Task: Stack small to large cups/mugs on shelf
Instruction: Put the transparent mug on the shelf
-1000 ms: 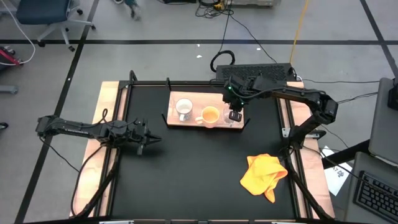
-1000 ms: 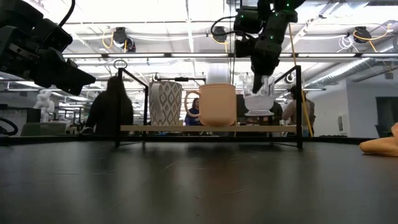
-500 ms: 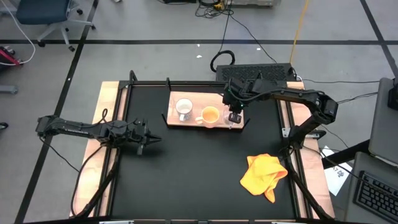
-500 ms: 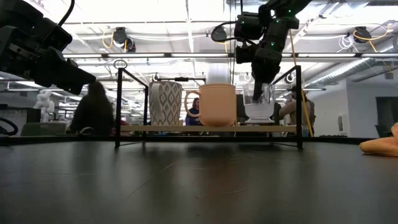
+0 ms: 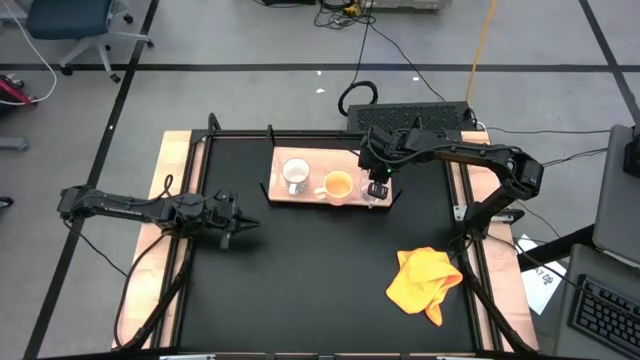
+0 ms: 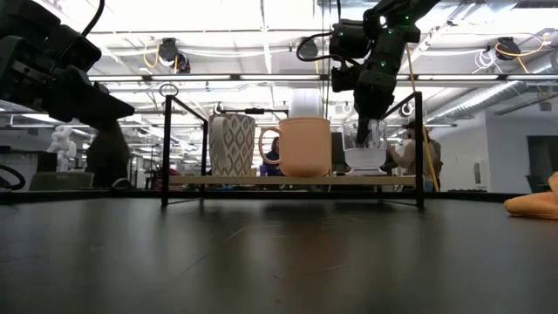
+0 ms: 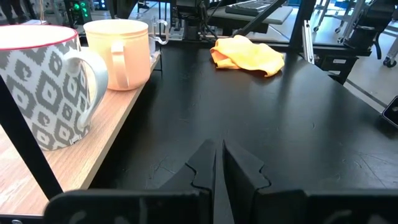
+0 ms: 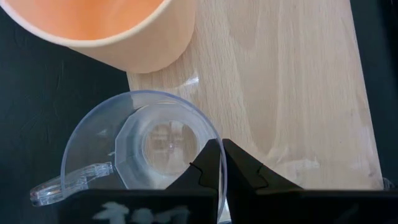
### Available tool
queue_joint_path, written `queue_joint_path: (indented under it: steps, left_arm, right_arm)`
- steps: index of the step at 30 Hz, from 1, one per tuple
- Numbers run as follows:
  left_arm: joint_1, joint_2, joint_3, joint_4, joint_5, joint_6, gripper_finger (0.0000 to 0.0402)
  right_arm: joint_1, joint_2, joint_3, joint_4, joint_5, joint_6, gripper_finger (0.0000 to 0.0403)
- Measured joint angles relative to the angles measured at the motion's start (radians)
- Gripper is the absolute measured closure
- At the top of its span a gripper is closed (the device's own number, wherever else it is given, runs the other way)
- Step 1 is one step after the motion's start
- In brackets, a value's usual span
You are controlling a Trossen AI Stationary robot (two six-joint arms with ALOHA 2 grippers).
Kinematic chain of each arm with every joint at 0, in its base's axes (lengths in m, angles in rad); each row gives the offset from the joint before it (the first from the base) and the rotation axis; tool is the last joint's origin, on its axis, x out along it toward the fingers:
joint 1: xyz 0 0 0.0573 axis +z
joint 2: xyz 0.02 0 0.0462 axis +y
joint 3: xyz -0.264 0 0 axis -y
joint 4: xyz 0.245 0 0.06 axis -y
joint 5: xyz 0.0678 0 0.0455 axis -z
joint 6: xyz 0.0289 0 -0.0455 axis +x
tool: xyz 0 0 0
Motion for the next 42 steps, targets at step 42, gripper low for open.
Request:
queue_joint_path:
  steps: [42]
  left_arm:
    - [0.0, 0.0, 0.0, 0.0, 0.0, 0.0, 0.0369]
  right_arm:
    - [-0.038, -0.002, -0.059, 0.054, 0.0, 0.015, 0.0399]
